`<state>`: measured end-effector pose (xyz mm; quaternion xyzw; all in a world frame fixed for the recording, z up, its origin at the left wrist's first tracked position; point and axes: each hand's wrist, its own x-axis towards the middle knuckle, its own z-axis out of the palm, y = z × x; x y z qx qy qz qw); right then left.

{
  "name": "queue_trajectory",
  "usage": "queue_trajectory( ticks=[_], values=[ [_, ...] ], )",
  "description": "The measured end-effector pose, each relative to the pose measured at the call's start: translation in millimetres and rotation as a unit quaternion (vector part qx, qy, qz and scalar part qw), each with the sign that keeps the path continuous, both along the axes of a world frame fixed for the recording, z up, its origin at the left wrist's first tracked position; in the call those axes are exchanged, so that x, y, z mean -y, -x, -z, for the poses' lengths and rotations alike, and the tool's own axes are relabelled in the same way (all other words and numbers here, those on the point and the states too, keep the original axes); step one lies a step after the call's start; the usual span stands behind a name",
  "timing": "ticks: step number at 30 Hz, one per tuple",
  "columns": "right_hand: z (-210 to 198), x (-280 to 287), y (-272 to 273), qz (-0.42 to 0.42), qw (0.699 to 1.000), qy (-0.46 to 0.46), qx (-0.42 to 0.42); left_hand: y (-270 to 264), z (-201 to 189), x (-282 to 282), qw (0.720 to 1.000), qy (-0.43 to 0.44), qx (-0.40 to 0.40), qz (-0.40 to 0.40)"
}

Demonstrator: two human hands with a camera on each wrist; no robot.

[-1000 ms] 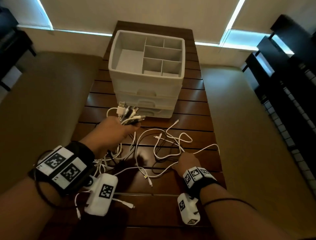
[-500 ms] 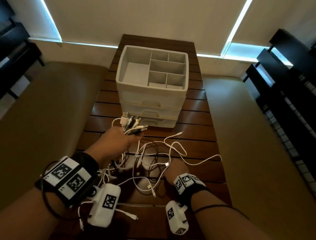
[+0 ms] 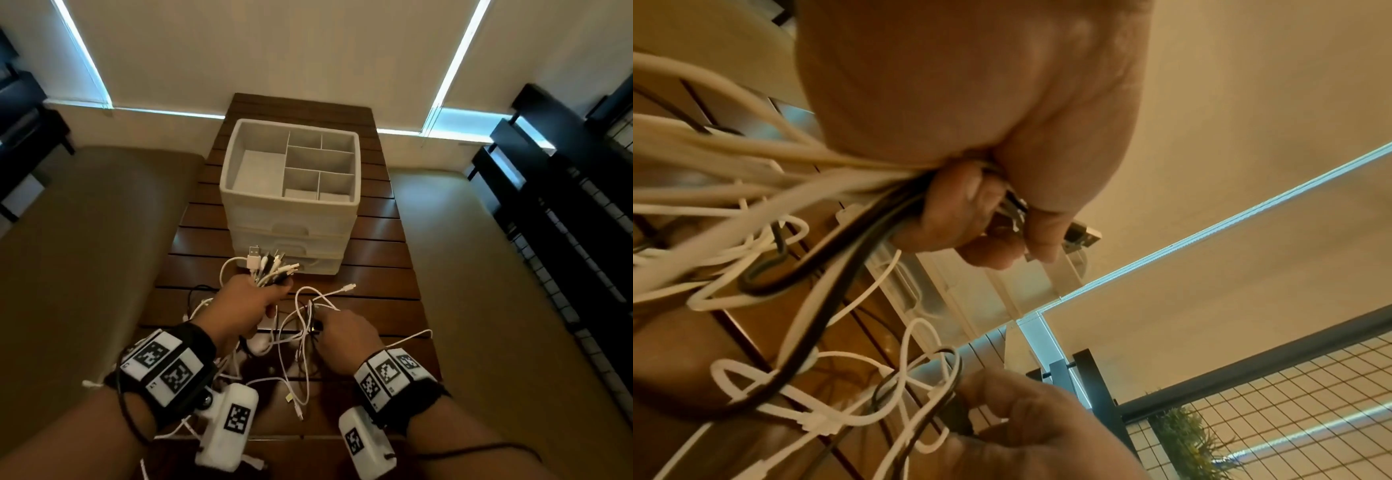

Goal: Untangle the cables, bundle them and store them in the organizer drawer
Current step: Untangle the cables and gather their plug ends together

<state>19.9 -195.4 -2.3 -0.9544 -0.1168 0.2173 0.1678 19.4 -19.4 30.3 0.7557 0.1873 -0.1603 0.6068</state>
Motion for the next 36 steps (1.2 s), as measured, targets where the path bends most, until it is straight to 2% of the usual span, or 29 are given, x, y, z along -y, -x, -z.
queue_trajectory(
  ticks=[3,7,11,13,15,16,17,18,20,22,25,27,32,36],
  values=[
    [0.8,3.9,-3.1,0.061,0.993,-0.079,-0.055,-0.1,3.6,6.4,1.000,-0.014,-0.004,0.017],
    [-5.6,4.4,-0.6,0.114,0.953,-0.259,-0.111,1.6,16.2,18.2,0.999,-0.014,0.000,0.037],
    [-7.8,-1.6,-1.0,0.156,0.899,-0.362,-0.190,0.3,29.3,28.0,0.999,-0.024,-0.008,0.040],
    [-3.8,-1.4,-2.9,0.162,0.889,-0.370,-0.215,-2.5,29.7,30.9,0.999,-0.029,-0.008,0.026],
    [5.1,10.1,-8.9,0.169,0.905,-0.331,-0.209,-6.2,28.7,31.3,0.999,-0.033,-0.013,0.010],
    [10.8,21.3,-16.2,0.179,0.931,-0.270,-0.170,-7.7,28.3,30.9,0.999,-0.033,-0.019,0.003],
    [15.1,35.1,-23.8,0.194,0.959,-0.172,-0.111,-8.4,28.4,29.3,0.999,-0.034,-0.026,-0.003],
    [20.1,51.2,-30.4,0.212,0.974,-0.062,-0.058,-9.6,30.7,26.2,0.999,-0.031,-0.033,-0.007],
    [32.4,85.1,-37.4,0.241,0.965,0.093,-0.045,-9.9,32.0,21.7,0.999,-0.021,-0.046,-0.004],
    [46.6,110.4,-38.8,0.231,0.954,0.174,-0.082,-9.8,32.0,18.3,0.998,-0.011,-0.054,0.002],
    [67.4,138.4,-40.7,0.208,0.953,0.205,-0.074,-11.6,36.0,16.0,0.998,-0.002,-0.070,0.007],
    [62.7,144.0,-40.5,0.195,0.954,0.220,-0.059,-11.8,37.5,14.3,0.996,0.009,-0.084,0.006],
    [15.4,119.8,-58.7,0.187,0.966,0.175,0.022,-15.3,40.9,11.1,0.994,0.042,-0.099,-0.005],
    [-14.3,78.8,-67.6,0.129,0.979,0.143,0.070,-16.2,37.3,10.6,0.993,0.053,-0.101,-0.010]
  ],
)
